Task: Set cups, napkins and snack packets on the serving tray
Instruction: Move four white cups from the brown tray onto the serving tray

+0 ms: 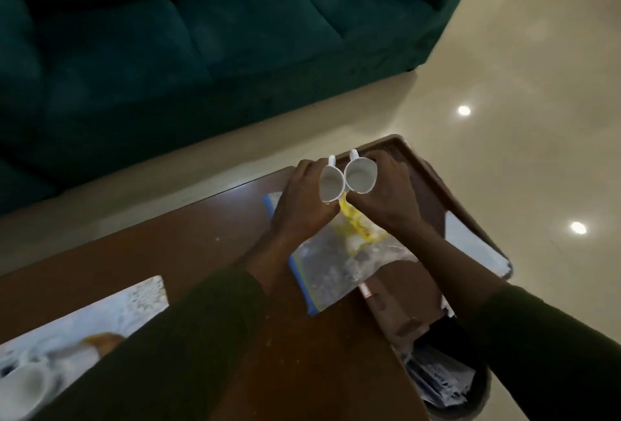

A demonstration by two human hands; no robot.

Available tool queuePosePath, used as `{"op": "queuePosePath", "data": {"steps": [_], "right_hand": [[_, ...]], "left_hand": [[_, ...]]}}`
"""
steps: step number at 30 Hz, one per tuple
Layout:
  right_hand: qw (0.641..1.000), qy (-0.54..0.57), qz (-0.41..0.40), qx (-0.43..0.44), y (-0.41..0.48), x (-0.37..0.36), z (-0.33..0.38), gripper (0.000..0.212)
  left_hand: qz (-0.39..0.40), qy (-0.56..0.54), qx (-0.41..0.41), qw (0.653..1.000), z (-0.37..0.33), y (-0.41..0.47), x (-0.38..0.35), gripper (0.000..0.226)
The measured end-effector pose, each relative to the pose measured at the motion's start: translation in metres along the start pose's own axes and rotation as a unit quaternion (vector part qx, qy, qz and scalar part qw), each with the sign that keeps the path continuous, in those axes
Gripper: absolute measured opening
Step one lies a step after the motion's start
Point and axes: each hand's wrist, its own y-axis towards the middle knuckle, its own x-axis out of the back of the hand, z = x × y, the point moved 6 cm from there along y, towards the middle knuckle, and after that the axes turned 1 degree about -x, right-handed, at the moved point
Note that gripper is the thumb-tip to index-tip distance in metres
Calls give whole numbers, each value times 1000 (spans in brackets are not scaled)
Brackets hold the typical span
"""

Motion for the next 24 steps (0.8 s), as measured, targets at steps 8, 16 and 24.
{"op": "queuePosePath", "data": {"steps": [8,16,24], "right_hand": [[991,31,34,122,-52,-72,164,49],[974,60,84,203,-124,-131,327,51],[965,88,151,198,-246,-196,401,51]], "left_hand": [[-71,48,28,996,65,-92,162,68],[-164,88,70,980,119,-202,316,57],[-142,65,115,981,171,-376,377,69]]}}
